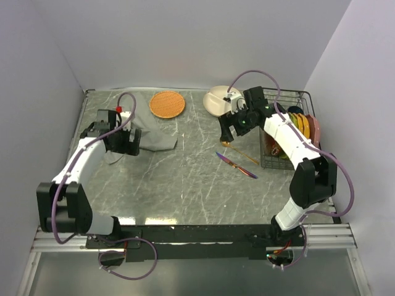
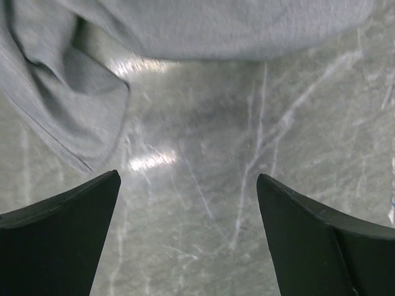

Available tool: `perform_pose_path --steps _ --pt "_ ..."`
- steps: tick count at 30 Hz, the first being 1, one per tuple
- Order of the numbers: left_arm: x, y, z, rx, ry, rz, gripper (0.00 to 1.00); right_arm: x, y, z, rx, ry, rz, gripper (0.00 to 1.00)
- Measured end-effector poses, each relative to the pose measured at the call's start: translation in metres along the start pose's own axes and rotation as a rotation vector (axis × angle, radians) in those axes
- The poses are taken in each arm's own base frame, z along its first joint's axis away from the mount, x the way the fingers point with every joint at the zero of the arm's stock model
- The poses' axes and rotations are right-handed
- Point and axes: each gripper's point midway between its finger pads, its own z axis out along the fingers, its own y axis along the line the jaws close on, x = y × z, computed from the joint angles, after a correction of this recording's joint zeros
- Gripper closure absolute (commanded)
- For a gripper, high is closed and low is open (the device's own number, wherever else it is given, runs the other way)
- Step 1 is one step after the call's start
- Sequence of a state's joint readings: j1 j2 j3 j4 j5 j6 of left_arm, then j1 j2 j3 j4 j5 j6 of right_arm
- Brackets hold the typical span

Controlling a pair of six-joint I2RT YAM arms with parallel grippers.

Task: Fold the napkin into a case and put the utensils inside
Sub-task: Move the crumpled napkin to the corner of the board.

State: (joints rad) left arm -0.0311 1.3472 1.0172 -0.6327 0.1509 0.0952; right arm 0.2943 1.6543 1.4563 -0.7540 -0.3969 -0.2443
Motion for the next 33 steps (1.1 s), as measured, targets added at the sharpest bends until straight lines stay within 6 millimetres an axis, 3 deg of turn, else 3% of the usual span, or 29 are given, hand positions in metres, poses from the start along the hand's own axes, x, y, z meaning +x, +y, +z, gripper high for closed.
perform_pose_path --steps 3,7,11,13,17,22,26,28,29,31,32,33 --pt "-0.017 0.006 0.004 -0.009 0.007 0.029 0.01 -0.004 -0.002 -0.005 0.020 -0.016 -0.012 0.00" --pt "-0.070 0.023 0.000 -0.023 -0.075 0.095 0.01 -0.007 -0.005 -0.009 0.040 -0.025 -0.023 0.00" --pt "-0.130 0.058 -0.004 -0.060 -0.158 0.185 0.01 -0.019 -0.008 -0.015 0.062 -0.052 -0.040 0.00" --pt "-0.146 0.074 0.002 -0.077 -0.176 0.224 0.01 -0.025 -0.009 -0.018 0.071 -0.066 -0.049 0.00" --pt "-0.145 0.098 0.034 -0.083 -0.117 0.299 0.01 -0.031 -0.011 -0.022 0.084 -0.079 -0.062 0.00" --pt "-0.111 0.117 0.093 -0.042 0.019 0.353 0.01 -0.030 -0.012 -0.022 0.091 -0.076 -0.066 0.00" --pt "-0.092 0.121 0.119 -0.008 0.078 0.392 0.01 -0.030 -0.012 -0.022 0.091 -0.075 -0.066 0.00" --pt "-0.089 0.121 0.125 0.004 0.085 0.414 0.08 -0.029 -0.013 -0.022 0.093 -0.073 -0.065 0.00" --pt "-0.088 0.121 0.127 0.011 0.084 0.427 0.25 -0.029 -0.013 -0.022 0.095 -0.073 -0.065 0.00" --pt "-0.089 0.120 0.127 0.021 0.080 0.452 0.47 -0.029 -0.013 -0.022 0.098 -0.072 -0.065 0.00" --pt "-0.090 0.119 0.128 0.030 0.076 0.467 0.71 -0.029 -0.014 -0.023 0.099 -0.071 -0.065 0.00" --pt "-0.089 0.118 0.128 0.043 0.074 0.489 0.89 -0.029 -0.014 -0.022 0.099 -0.071 -0.065 0.00"
